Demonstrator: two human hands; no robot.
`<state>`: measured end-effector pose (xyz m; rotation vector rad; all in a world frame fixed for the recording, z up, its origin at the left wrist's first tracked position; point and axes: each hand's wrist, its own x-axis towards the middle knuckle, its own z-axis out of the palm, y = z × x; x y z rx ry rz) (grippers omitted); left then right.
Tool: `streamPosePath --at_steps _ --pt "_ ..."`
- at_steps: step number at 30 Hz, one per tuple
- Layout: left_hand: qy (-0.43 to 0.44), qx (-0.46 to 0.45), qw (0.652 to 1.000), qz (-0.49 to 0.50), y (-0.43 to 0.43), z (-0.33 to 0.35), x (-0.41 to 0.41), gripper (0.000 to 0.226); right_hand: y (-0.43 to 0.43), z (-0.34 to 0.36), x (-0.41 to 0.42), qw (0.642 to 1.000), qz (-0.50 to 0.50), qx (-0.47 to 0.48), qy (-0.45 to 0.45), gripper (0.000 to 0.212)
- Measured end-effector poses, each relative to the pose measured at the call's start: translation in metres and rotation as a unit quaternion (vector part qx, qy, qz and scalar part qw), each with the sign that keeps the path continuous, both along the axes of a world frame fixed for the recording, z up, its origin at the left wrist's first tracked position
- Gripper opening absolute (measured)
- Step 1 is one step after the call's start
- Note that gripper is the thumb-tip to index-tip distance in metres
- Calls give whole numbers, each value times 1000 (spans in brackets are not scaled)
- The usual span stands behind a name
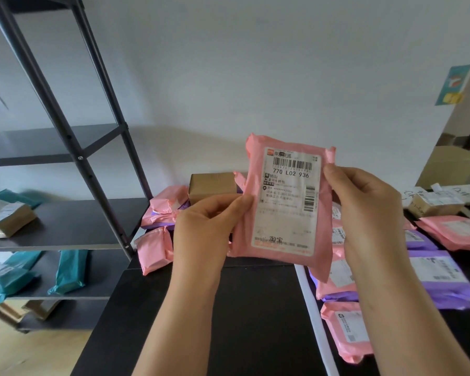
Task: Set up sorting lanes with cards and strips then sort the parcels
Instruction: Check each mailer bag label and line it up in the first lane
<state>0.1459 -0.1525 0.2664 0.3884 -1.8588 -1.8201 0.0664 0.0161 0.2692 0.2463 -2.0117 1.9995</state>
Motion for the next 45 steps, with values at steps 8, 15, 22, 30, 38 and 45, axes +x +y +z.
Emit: streamPosePath --at_steps 8,15,22,30,38,45 --pt "3 137 989 51 -8 -3 -12 17 4 -10 7 989 93 101 -51 37" --pt "-28 223 973 48 -15 -11 -25 4 2 -3 13 987 87 107 -79 55" --pt "-31 327 944 4 -13 -8 -26 22 3 -6 12 987 100 106 -68 40" --pt "7 400 916 -34 -11 -5 -25 28 5 -6 15 992 69 92 -58 39" --pt "24 400 914 -61 -11 -6 -24 6 10 -2 17 992 72 94 -47 37" --pt "-14 289 956 -54 -12 -11 -16 43 15 -4 24 990 95 98 -38 22"
